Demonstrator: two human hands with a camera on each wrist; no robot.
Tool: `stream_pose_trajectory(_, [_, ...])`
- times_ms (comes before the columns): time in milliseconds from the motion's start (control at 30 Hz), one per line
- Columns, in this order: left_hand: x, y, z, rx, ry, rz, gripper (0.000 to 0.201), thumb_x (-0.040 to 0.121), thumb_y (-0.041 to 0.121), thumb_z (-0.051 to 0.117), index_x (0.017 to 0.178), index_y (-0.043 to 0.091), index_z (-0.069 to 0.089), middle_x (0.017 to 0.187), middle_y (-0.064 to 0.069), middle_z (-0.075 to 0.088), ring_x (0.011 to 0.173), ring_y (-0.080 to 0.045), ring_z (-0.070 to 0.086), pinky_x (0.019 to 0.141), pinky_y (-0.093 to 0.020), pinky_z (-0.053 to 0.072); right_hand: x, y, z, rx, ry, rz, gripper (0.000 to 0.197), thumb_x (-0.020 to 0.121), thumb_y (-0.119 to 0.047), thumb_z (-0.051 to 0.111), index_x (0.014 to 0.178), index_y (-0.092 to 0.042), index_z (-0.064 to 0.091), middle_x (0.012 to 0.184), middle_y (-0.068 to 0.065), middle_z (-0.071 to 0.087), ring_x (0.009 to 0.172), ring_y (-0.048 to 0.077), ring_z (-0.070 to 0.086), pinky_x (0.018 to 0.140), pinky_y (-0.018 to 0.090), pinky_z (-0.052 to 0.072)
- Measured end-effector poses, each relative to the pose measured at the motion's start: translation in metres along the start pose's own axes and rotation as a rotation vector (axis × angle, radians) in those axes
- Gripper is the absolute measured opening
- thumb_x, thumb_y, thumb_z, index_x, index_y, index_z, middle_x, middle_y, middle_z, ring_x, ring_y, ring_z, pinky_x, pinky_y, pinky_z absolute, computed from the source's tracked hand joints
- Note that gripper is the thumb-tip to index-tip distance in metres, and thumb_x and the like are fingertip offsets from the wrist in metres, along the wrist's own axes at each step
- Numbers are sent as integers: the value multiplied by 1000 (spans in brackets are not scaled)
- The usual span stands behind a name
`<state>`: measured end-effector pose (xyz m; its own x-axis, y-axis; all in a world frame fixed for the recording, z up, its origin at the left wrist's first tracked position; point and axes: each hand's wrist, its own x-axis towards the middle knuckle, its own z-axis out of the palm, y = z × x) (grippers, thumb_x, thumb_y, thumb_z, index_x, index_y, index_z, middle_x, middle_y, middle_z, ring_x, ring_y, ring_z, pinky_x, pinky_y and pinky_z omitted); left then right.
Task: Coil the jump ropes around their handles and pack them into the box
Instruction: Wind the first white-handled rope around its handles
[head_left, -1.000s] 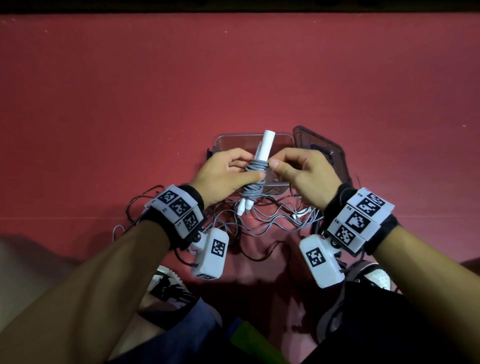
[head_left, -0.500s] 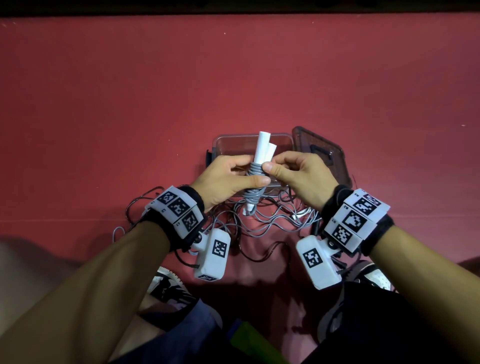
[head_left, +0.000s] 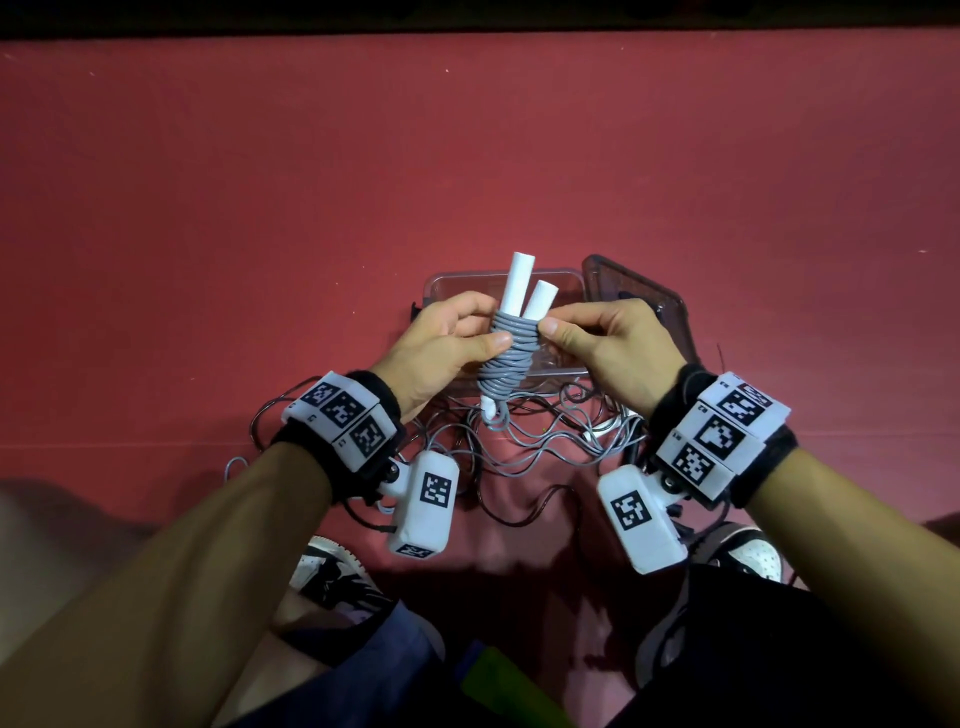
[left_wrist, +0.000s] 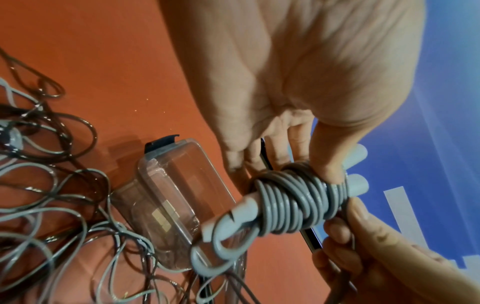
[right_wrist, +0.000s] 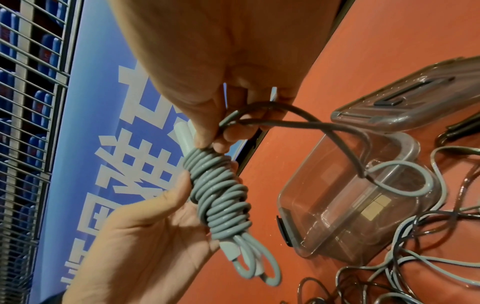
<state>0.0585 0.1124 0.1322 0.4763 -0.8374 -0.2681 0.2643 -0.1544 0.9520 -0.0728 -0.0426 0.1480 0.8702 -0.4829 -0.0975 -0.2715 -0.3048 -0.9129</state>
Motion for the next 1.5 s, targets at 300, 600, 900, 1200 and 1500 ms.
stream_pose_trajectory(300, [-1,4,5,172,-23,23,53,82,6,80,131,16,62,125,-7,69,112,-13,69,97,-25,53,-1,3,1,22,86,23,14,91,-23,72,85,-12,79,79,11,75,74,28,67,79,39,55])
stream_pose_trajectory(600, [3,-1,-1,138,107,27,33,90,-3,69,119,9,61,101,-8,72,84,-10,72,80,-23,57,-2,1,3,-16,-4,39,20,100,-10,57,92,-13,75,70,-5,64,57,0,52,58,12,43])
stream_pose_trajectory(900, [0,-8,0,157,46,-28,43,86,11,79,123,6,59,114,-18,72,102,-24,72,94,-38,57,0,5,5,-61,-22,44,24,97,-21,64,75,-12,70,65,-3,63,52,1,49,58,17,38])
stream_pose_trajectory(1200, [-1,-8,1,466,127,75,47,75,25,89,119,22,73,115,-4,70,100,-10,71,94,-21,53,-3,9,12,-74,-14,25,26,94,-30,68,72,-16,71,62,-4,62,57,9,53,62,33,46])
stream_pose_trajectory(1500, [1,-5,0,201,61,22,33,89,0,72,115,19,63,110,-7,73,94,-13,72,87,-27,58,1,5,6,-58,-23,33,19,97,-29,63,92,-16,76,80,4,73,71,16,63,73,32,51])
